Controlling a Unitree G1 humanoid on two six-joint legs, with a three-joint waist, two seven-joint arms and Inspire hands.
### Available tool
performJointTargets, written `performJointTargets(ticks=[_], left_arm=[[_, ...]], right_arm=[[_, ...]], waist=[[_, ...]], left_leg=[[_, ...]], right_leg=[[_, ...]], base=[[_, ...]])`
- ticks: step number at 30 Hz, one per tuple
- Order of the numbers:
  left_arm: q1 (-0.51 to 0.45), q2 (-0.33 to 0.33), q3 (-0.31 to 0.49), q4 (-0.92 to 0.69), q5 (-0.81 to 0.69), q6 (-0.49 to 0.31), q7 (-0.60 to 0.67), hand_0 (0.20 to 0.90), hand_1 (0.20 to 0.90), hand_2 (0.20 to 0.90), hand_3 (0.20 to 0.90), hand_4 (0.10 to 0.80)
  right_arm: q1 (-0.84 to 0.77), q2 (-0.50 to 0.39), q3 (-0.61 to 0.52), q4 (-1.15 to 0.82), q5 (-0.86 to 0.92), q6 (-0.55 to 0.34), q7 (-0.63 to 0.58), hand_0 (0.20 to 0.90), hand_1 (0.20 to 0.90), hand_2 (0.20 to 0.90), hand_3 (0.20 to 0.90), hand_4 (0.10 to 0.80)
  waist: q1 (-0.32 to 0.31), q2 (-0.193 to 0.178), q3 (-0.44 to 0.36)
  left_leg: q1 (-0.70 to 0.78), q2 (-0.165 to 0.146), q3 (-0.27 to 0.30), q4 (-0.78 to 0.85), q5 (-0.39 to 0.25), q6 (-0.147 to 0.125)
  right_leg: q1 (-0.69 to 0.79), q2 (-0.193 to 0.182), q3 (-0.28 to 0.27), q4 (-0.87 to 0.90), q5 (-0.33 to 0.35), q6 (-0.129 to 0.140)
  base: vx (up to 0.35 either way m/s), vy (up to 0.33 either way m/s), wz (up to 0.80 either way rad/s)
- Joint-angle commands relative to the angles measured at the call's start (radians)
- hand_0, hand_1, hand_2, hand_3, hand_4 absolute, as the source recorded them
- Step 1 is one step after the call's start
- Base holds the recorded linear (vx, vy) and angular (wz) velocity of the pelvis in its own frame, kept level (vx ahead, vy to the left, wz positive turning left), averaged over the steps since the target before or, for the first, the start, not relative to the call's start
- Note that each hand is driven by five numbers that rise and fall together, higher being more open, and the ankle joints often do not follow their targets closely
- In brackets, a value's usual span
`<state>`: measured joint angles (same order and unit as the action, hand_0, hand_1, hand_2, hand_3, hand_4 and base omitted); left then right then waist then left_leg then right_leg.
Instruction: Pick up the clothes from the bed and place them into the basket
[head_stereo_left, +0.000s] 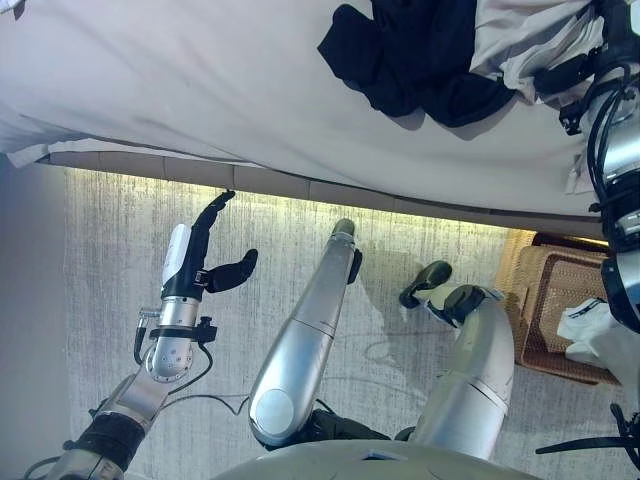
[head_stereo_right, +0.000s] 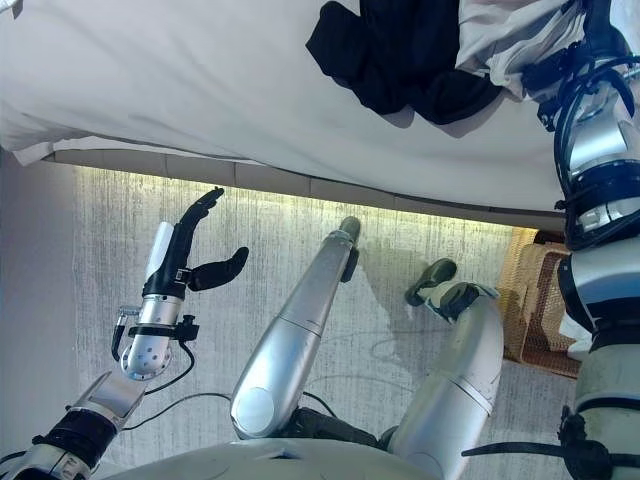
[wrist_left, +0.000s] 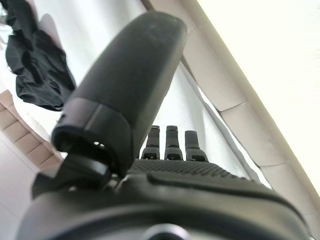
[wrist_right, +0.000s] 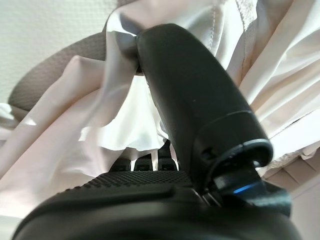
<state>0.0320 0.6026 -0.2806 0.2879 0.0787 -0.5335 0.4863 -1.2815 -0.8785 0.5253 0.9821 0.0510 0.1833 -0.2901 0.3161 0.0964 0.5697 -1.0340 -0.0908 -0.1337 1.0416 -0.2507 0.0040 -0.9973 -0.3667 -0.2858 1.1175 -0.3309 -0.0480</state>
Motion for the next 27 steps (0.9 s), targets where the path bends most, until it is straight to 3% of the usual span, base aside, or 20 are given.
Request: performJointTargets(ticks=[1,2,9,15,23,27], left_arm=[[0.019,0.038,0.033,-0.098,-0.022,-0.096,0.081,0.900,0.900,0.900,0.900,0.800],[0.019,0.038,0.036,-0.101,-0.021,-0.092,0.083,0.900,0.900,0.900,0.900,0.800],[0.025,0.050,0.054,-0.101,-0.035,-0.103,0.078,0.900,0.900,0.900,0.900,0.800],[0.028,0.060,0.065,-0.080,-0.046,-0.111,0.044,0.900,0.900,0.900,0.900,0.800],[0.000,0.070,0.043,-0.013,0.007,-0.044,-0.042,0.900,0.900,0.900,0.900,0.800],[-0.014,0.061,0.033,0.046,-0.071,-0.011,-0.059,0.900,0.900,0.900,0.900,0.800]], right_arm=[[-0.119,-0.042,0.070,-0.018,-0.006,-0.042,-0.040,0.380,0.380,0.380,0.293,0.193],[-0.125,-0.044,0.072,-0.008,-0.003,-0.050,-0.037,0.300,0.300,0.300,0.200,0.100],[-0.120,-0.055,0.050,0.005,0.039,-0.078,-0.044,0.300,0.300,0.300,0.200,0.100],[-0.087,-0.060,0.023,0.019,0.037,-0.078,-0.005,0.300,0.300,0.300,0.200,0.100],[-0.035,-0.103,-0.019,0.065,0.031,-0.129,0.127,0.300,0.300,0.300,0.200,0.100],[-0.026,-0.131,-0.019,0.067,0.057,-0.156,0.179,0.300,0.300,0.300,0.200,0.100]], waist=[[0.031,0.061,-0.050],[0.032,0.058,-0.050],[0.024,0.034,-0.050],[0.015,0.008,-0.050],[-0.005,-0.033,-0.050],[-0.022,-0.050,-0.087]], left_leg=[[0.004,-0.032,0.106,-0.001,-0.039,0.065],[0.004,-0.031,0.104,0.000,-0.040,0.064],[0.066,-0.017,0.101,-0.020,-0.046,0.056],[0.204,-0.005,0.093,-0.090,-0.046,0.043],[0.507,0.023,0.108,-0.295,-0.008,0.018],[0.613,0.040,0.118,-0.381,0.008,0.009]], right_leg=[[0.029,0.102,-0.038,0.055,-0.064,-0.046],[0.031,0.103,-0.041,0.057,-0.065,-0.046],[0.090,0.115,-0.045,0.035,-0.063,-0.038],[0.219,0.125,-0.046,-0.029,-0.052,-0.029],[0.526,0.114,-0.055,-0.212,-0.013,-0.009],[0.639,0.116,-0.059,-0.317,0.010,0.002]], base=[[-0.039,-0.015,0.01],[0.000,0.000,0.00],[-0.001,-0.003,-0.03],[0.034,0.005,-0.02],[0.085,0.025,-0.09],[0.071,0.032,-0.12]])
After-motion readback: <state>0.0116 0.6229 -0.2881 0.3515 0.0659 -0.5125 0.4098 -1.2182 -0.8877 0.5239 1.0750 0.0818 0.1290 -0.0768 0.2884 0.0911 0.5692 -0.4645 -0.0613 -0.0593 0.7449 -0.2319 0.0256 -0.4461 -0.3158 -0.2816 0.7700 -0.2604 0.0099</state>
